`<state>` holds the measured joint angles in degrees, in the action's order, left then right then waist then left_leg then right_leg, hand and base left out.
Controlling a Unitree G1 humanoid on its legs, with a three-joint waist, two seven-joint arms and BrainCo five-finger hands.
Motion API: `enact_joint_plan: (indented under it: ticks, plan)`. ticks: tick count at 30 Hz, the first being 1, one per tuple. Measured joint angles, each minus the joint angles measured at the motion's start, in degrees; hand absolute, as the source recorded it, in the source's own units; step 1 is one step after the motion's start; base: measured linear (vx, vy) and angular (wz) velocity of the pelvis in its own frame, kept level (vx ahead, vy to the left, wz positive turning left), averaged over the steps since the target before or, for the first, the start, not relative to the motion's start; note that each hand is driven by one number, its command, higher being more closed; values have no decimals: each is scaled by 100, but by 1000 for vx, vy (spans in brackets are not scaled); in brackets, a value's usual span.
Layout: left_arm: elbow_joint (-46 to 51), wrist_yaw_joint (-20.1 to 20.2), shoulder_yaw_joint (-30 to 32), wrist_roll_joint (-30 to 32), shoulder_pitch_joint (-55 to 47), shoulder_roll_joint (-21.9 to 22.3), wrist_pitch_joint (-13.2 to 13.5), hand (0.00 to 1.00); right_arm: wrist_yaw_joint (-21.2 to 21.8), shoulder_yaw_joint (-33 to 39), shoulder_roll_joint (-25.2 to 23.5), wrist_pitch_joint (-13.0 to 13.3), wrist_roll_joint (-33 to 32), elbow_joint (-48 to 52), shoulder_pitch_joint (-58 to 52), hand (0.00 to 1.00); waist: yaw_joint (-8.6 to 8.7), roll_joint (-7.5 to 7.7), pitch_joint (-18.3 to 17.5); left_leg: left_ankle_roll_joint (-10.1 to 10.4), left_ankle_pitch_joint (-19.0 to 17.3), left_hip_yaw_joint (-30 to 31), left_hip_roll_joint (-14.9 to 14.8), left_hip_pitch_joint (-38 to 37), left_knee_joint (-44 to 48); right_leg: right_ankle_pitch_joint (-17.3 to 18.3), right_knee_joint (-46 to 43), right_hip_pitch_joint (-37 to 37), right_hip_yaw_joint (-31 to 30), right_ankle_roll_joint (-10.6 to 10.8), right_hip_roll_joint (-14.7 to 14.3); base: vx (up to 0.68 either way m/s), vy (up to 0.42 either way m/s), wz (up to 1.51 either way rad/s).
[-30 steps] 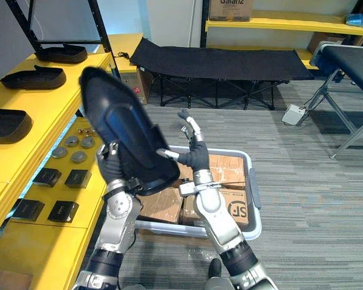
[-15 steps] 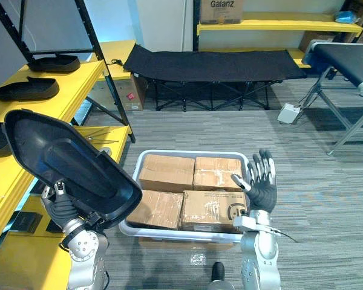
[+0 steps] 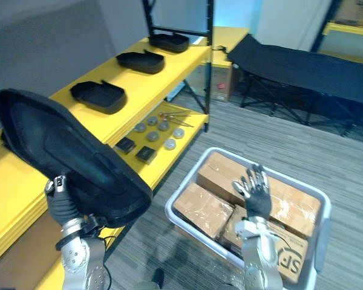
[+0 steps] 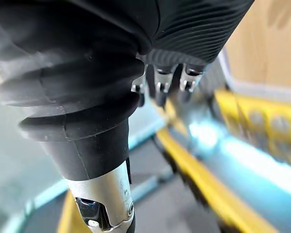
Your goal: Walk over and take plastic housings, then place them on the shelf
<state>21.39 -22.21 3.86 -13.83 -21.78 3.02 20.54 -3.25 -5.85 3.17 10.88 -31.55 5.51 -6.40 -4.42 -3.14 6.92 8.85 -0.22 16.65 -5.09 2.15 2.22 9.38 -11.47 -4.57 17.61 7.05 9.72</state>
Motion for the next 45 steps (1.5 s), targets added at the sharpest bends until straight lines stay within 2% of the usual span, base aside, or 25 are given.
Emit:
enact_joint_plan:
  ticks: [1, 3, 4, 5, 6, 7, 10, 12, 15, 20, 23, 24, 25, 26, 27, 28, 30, 31, 32, 34, 36, 37, 40, 43, 45]
  plan:
    - [10, 58, 0, -104, -37, -1, 0, 100, 0, -30, -15, 0, 78, -2, 11, 0, -21, 30, 19, -46, 46, -8, 30, 1, 8, 24, 12, -79, 113, 0, 25, 16, -34, 94]
    - [8, 321, -8, -458, -62, 4, -5, 100, -48, -18, -27, 6, 219, 2, -7, 0, 26, 140, 81, -311, 240, -292, 121, 126, 8, 72, 71, -309, 566, -24, 141, -14, -6, 111]
    - [7, 525, -37, -606, -46, 0, 0, 100, -80, 95, -39, 5, 313, 7, -10, 0, 51, 207, 121, -666, 213, -721, 47, 246, 28, 68, 89, -359, 885, -22, 184, -43, -1, 120]
    - [1, 668, -77, -616, -44, 1, 3, 100, -138, 166, 1, 6, 317, 35, -18, 0, 69, 174, 136, -626, 247, -1244, -106, 434, 150, 67, 46, -365, 1078, -20, 183, -40, 2, 108]
    - [-1, 736, -118, -616, -44, 2, 3, 100, -176, 188, 48, 6, 318, 40, -33, 0, 72, 146, 151, -550, 347, -1336, -150, 486, 153, 67, 20, -377, 1130, -20, 181, -31, 68, 73]
    - [-1, 858, -229, -632, -52, -3, 6, 100, -195, 313, 91, 3, 317, 38, -98, 0, 45, 143, 191, -360, 499, -1377, -66, 461, 78, 82, -26, -411, 1190, 36, 303, -8, 104, 35]
    - [0, 1056, -226, -658, -48, -37, 5, 100, -201, 311, 18, 16, 322, 36, -110, 0, 52, 212, 240, -339, 508, -1534, 97, 370, 3, 98, -59, -415, 1121, 134, 498, 2, 113, -2]
    - [0, 1281, -225, -661, -46, -46, 1, 100, -196, 279, -94, 129, 321, 11, -81, 0, 33, 297, 291, -368, 471, -1769, 233, 307, 2, 92, -93, -320, 900, 154, 687, 12, 137, -32]
    - [-24, 1477, -236, -831, 70, -191, -216, 100, -186, 151, -230, 286, 573, -82, 98, 0, 56, 405, 347, -445, 372, -1955, 354, 280, 187, -28, -94, -320, 724, 258, 842, 34, 113, -25]
    - [-153, 1362, -264, -886, 156, -220, -452, 100, -9, 112, -222, 248, 652, -188, 415, 0, 61, 367, 361, -416, 381, -1870, 308, 196, 250, -46, 14, -513, 764, 285, 757, -2, 2, 5]
    - [-308, 1287, -297, -1130, 131, -61, -474, 100, 195, 126, -146, 132, 787, -438, 513, 0, 82, 196, 400, -276, 485, -1520, 82, 511, 407, -14, 94, -546, 1058, 227, 375, -100, -98, 47]
    - [-399, 1277, -304, -1260, 40, 14, -480, 100, 247, 92, -81, 72, 848, -523, 488, 0, 67, 132, 434, -388, 637, -1514, 23, 511, 282, 67, 4, -538, 1168, 102, 294, -132, -114, 53]
    - [-452, 1278, -325, -1318, 5, 54, -481, 100, 269, 92, -47, 36, 893, -522, 462, 0, 82, 94, 435, -661, 666, -1582, 12, 489, 121, 98, -47, -539, 1275, 68, 277, -178, -143, 75]
    - [-559, 1284, -434, -1362, -110, 70, -481, 100, 341, 140, 25, 30, 897, -507, 401, 0, 158, 76, 420, -1241, 317, -2014, -54, 508, -60, 113, -66, -544, 1552, 47, 297, -161, -119, 109]
    - [-714, 1346, -563, -1389, -114, 2, -482, 100, 364, 228, 150, 41, 877, -468, 368, 0, 223, 204, 424, -1418, -72, -2616, -130, 632, 4, 78, 23, -506, 1828, 4, 456, -131, -95, 103]
    - [-758, 1358, -678, -1385, -111, -10, -481, 100, 384, 291, 217, 53, 858, -467, 390, 0, 176, 202, 427, -1358, -54, -2858, -189, 719, 222, 91, -55, -419, 1893, -16, 533, -67, -29, 75]
    - [-832, 1372, -903, -1382, -135, -13, -481, 100, 432, 409, 373, 53, 741, -396, 409, 0, 150, 70, 363, -1037, 170, -3011, -215, 770, 637, 99, -200, -335, 2020, -25, 596, -16, -12, 43]
    - [-834, 1391, -969, -1350, -165, 13, -480, 100, 437, 447, 411, 82, 710, -339, 328, 0, 227, -121, 248, -744, 542, -2931, -245, 550, 489, 99, -261, -346, 2140, -22, 487, 45, 34, 61]
    - [-853, 1407, -970, -1267, -117, 13, -481, 100, 415, 485, 359, 146, 672, -378, 233, 0, 248, -165, 219, -488, 564, -2924, -218, 361, 21, 108, -358, -362, 2212, -15, 481, 39, 51, 55]
    - [-849, 1435, -917, -1263, -50, -35, -475, 100, 414, 437, 211, 189, 646, -374, 204, 0, 201, -58, 286, -355, 684, -2903, -122, 203, -247, 98, -410, -346, 2191, 3, 556, -4, 87, 23]
    - [-849, 1429, -821, -1263, -76, -67, -475, 100, 417, 301, 42, 252, 664, -367, 199, 0, 180, 43, 324, -371, 706, -2886, 18, 172, -390, 60, -376, -349, 2180, 72, 624, -34, 97, 16]
    - [-850, 1427, -750, -1260, -107, -104, -484, 100, 418, 155, -26, 268, 781, -356, 196, 0, 175, 151, 382, -492, 727, -2836, 110, 186, -513, 23, -286, -348, 2173, 132, 673, -36, 100, 21]
    - [-850, 1392, -670, -1262, -209, -215, -498, 100, 434, -86, -57, 267, 806, -359, 159, 0, 89, 242, 438, -564, 753, -2827, 319, 183, -663, 6, -240, -341, 2167, 155, 820, -17, 124, 21]
    - [-841, 1386, -465, -1268, -268, -233, -490, 100, 460, -135, -58, 266, 760, -377, 156, 0, -23, 271, 457, -731, 587, -2824, 498, 296, -359, -4, -278, -385, 2155, 170, 1013, 21, 106, 12]
    - [-706, 1398, -255, -1265, -291, -221, -490, 100, 467, -115, -62, 267, 763, -453, 168, 0, -74, 344, 510, -800, 301, -2810, 647, 416, 131, -77, -314, -521, 2139, 283, 1178, 53, 96, 14]
